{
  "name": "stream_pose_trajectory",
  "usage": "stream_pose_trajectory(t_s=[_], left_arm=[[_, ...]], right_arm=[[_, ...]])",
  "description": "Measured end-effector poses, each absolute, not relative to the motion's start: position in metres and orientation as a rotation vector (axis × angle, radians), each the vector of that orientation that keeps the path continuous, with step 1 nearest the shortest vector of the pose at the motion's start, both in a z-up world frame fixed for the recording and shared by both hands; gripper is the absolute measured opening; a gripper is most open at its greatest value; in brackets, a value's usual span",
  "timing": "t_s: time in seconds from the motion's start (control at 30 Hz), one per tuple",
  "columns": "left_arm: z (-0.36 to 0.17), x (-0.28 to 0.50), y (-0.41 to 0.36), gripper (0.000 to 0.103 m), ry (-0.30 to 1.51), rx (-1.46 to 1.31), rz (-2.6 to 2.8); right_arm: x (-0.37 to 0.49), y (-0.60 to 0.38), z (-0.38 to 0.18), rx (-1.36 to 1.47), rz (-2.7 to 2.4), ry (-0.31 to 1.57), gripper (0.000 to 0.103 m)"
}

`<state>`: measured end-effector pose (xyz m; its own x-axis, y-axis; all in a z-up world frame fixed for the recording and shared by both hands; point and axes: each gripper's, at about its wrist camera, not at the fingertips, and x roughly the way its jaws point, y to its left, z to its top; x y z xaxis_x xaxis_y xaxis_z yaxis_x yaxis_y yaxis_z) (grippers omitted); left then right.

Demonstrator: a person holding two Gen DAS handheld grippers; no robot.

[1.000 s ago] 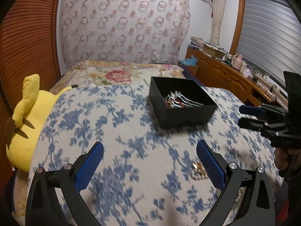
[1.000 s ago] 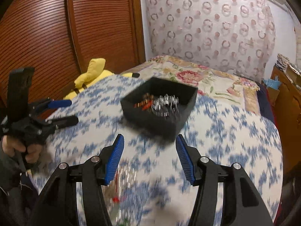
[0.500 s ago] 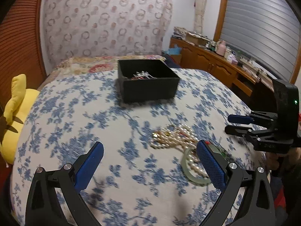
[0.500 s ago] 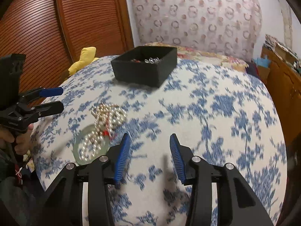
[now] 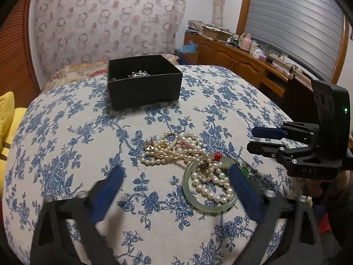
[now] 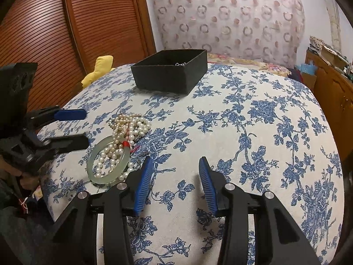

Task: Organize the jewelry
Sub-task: 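Withdraw both tools from the box back to the remaining jewelry, then close the left tool on the pearl necklace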

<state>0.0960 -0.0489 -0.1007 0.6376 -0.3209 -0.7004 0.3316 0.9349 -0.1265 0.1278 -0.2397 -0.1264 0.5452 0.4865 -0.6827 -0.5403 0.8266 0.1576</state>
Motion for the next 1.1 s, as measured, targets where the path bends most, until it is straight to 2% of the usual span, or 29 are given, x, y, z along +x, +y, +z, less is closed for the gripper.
stream_pose_trajectory(t_s=[0.07,0.1,0.17,0.2,0.27,0.37,0.5,0.53,0.83,0.9,0.93,1.1], left_arm=[[-0.101,0.101,-0.047,0.066,0.805,0.006,-0.377],[-0.101,0.103,-0.046,0.063,0.806,0.004,-0.378],[-0.103,0.109,-0.043,0.048,0.814,0.008,-0.369],[-0.104,0.112,-0.042,0.044,0.821,0.008,-0.365],[-0.108,0.12,-0.037,0.029,0.84,0.0,-0.357],[-0.111,0.129,-0.034,0.021,0.847,0.005,-0.342],[-0.116,0.138,-0.033,0.017,0.867,0.014,-0.336],[-0.117,0.14,-0.034,0.013,0.874,0.03,-0.329],[-0.121,0.152,-0.043,0.013,0.889,0.111,-0.316],[-0.121,0.151,-0.043,0.011,0.889,0.122,-0.317],[-0.121,0.15,-0.043,0.004,0.887,0.131,-0.312],[-0.113,0.143,-0.036,0.004,0.862,0.111,-0.326]], right_arm=[[0.128,-0.24,-0.127,-0.074,0.61,0.783,0.046],[0.128,-0.24,-0.127,-0.073,0.608,0.782,0.046],[0.129,-0.24,-0.128,-0.071,0.608,0.782,0.046],[0.129,-0.24,-0.128,-0.07,0.608,0.781,0.046],[0.129,-0.24,-0.128,-0.066,0.606,0.781,0.046],[0.129,-0.24,-0.128,-0.067,0.607,0.78,0.046],[0.129,-0.241,-0.128,-0.066,0.607,0.78,0.046],[0.129,-0.241,-0.128,-0.065,0.607,0.78,0.046],[0.128,-0.24,-0.128,-0.063,0.61,0.781,0.046],[0.129,-0.24,-0.129,-0.063,0.612,0.783,0.046],[0.128,-0.24,-0.129,-0.063,0.612,0.784,0.046],[0.128,-0.24,-0.129,-0.062,0.61,0.783,0.046]])
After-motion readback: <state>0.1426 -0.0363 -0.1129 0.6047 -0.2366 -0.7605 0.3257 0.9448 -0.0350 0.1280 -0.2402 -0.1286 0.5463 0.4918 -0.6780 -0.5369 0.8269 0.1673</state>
